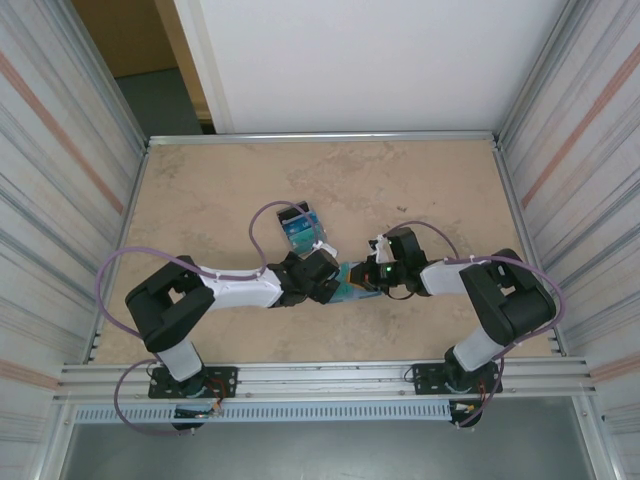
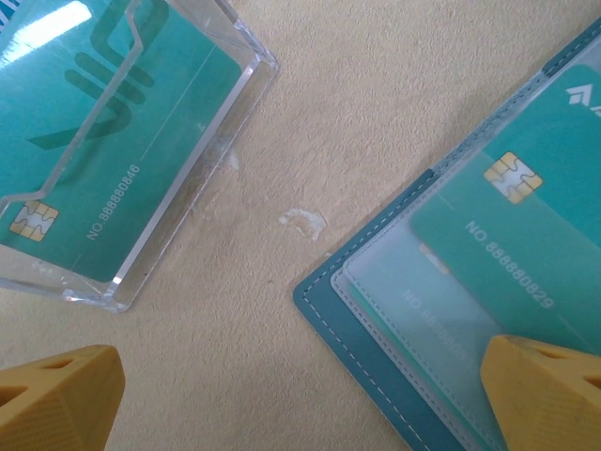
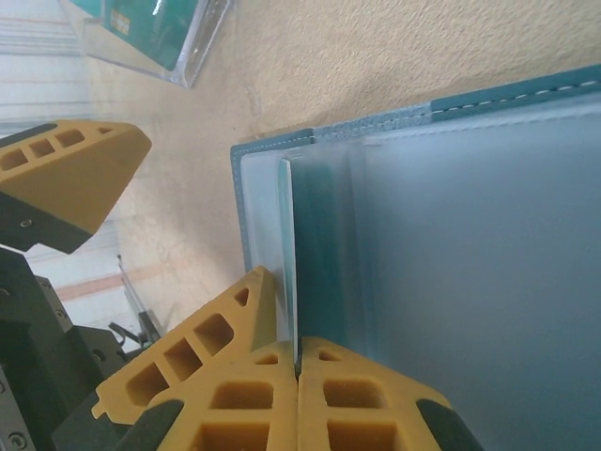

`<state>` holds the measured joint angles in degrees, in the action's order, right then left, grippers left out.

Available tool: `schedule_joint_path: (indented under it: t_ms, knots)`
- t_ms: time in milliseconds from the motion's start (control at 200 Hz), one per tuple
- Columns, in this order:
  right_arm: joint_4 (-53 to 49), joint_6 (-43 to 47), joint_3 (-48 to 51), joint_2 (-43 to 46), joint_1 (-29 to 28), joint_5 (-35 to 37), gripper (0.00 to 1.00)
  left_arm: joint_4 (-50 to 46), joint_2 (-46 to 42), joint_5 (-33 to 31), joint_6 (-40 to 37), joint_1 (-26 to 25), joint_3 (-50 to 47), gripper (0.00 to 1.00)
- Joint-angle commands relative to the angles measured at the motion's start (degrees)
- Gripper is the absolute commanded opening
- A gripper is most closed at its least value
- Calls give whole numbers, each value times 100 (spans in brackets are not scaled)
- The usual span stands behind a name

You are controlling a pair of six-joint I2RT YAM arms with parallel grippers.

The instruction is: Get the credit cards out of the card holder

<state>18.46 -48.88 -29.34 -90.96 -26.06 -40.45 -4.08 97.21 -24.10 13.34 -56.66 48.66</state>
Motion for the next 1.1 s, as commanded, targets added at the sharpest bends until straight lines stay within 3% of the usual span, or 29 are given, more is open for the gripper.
schedule_joint_path:
  t_ms: [0, 707, 1097]
  knots:
    - [-289, 162, 65, 170, 102, 64, 4, -658, 233, 39, -60, -29, -76, 99]
    - [-2788, 1462, -384, 1941, 73, 1042, 2, -810, -296, -147, -429, -29, -115, 99]
    - [-3987, 2215, -867, 3385, -391, 1943, 2, -1124, -1532, -367, -570, -29, -137, 99]
